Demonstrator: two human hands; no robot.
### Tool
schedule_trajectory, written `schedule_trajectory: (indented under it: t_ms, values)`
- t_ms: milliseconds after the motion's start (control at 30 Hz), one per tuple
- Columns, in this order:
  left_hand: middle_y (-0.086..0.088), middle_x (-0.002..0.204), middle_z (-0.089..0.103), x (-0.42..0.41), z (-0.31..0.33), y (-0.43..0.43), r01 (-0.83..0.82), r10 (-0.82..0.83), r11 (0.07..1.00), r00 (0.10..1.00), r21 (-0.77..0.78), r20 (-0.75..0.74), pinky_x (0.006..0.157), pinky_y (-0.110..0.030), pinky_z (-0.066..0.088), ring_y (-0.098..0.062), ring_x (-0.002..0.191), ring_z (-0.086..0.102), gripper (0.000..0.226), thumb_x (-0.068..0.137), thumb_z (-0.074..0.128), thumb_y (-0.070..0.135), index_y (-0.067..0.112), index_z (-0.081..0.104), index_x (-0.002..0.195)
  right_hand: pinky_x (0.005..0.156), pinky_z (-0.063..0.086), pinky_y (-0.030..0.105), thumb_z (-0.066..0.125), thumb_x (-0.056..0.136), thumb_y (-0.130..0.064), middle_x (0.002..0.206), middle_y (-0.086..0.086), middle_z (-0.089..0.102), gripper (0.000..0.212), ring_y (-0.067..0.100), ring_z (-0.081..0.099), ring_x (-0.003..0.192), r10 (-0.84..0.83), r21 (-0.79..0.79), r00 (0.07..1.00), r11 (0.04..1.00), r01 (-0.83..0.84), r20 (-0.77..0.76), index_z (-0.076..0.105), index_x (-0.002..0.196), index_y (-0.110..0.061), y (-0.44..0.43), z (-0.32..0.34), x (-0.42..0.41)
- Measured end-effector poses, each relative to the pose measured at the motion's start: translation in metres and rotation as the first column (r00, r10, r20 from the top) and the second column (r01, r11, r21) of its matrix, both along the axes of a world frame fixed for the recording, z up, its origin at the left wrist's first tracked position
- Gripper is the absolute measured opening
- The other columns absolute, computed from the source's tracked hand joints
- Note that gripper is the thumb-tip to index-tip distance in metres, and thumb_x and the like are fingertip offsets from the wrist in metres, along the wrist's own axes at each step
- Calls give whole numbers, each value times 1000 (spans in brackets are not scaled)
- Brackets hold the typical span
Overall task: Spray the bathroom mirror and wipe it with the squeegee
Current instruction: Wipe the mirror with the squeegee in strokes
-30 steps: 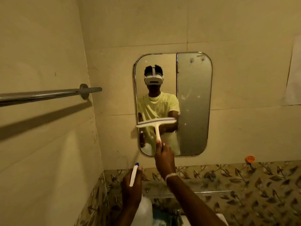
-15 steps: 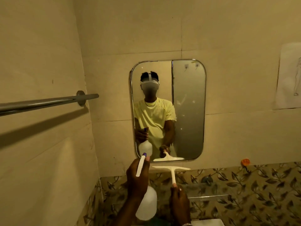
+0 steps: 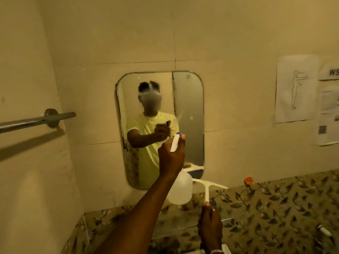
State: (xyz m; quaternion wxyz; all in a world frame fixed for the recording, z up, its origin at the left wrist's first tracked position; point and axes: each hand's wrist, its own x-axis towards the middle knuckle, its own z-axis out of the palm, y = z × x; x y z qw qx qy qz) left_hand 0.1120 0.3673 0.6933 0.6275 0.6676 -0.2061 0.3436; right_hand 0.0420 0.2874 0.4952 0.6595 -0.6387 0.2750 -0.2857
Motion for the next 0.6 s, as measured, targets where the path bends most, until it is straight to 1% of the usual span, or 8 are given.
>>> schedule_trajectory:
  t_ms: [100,167,233,333,367,433,500,600]
  values:
    - [19,63,65,0,-33,-6,-18,22,997,998,74,-64,57,-16,54,8,69,68,26,96,65,44,40,60,71,74,58,47,40,108,-49,82,15,70,45,35,67,77,-38,-3,999,999,38,37,69,100,-16,-17,-1,-3]
    - [17,59,63,-1,-60,-6,-55,66,993,992,100,-105,50,-11,46,4,63,67,28,96,64,43,33,64,71,72,57,51,40,108,-49,80,16,68,45,38,66,76,-54,8,997,999,53,55,67,94,-16,-25,1,-4]
    - [11,60,64,-6,-85,-8,-49,65,994,984,98,-166,49,-12,44,-4,59,65,27,96,65,43,26,67,74,72,58,51,40,108,-48,77,14,67,44,38,65,75,-79,13,994,997,78,81,66,88,-18,-34,2,-8]
    - [6,57,64,-16,-116,-4,-1,17,998,965,61,-262,49,-15,47,-10,58,66,30,94,67,44,23,68,73,54,51,38,41,108,-46,69,13,63,44,31,60,61,-101,9,984,995,101,147,66,84,-19,-40,8,-19]
    - [5,57,66,-20,-127,-3,-8,21,999,953,44,-302,48,-14,48,-9,60,68,31,93,68,45,24,67,70,51,47,34,41,109,-45,69,13,63,43,29,58,59,-93,17,982,996,91,165,65,85,-19,-41,11,-22]
    - [14,62,71,-30,-148,1,-42,45,999,922,16,-385,46,-12,49,-3,61,70,31,90,70,46,29,65,65,50,44,30,43,109,-44,71,13,61,40,27,55,59,-51,54,977,998,41,207,66,88,-18,-43,23,-30]
    - [15,61,72,-40,-171,5,-69,65,998,895,5,-442,48,-13,50,-2,58,69,29,88,74,41,31,65,62,45,42,28,44,109,-42,70,12,59,37,23,52,56,44,40,962,998,-57,269,67,94,-17,-44,46,-36]
    - [1,58,69,-47,-192,17,-90,91,996,894,23,-439,60,-33,57,-9,60,69,29,90,75,28,31,66,62,37,39,24,43,110,-41,64,5,56,36,13,49,45,247,-112,895,969,-221,371,64,100,-14,-40,103,-36]
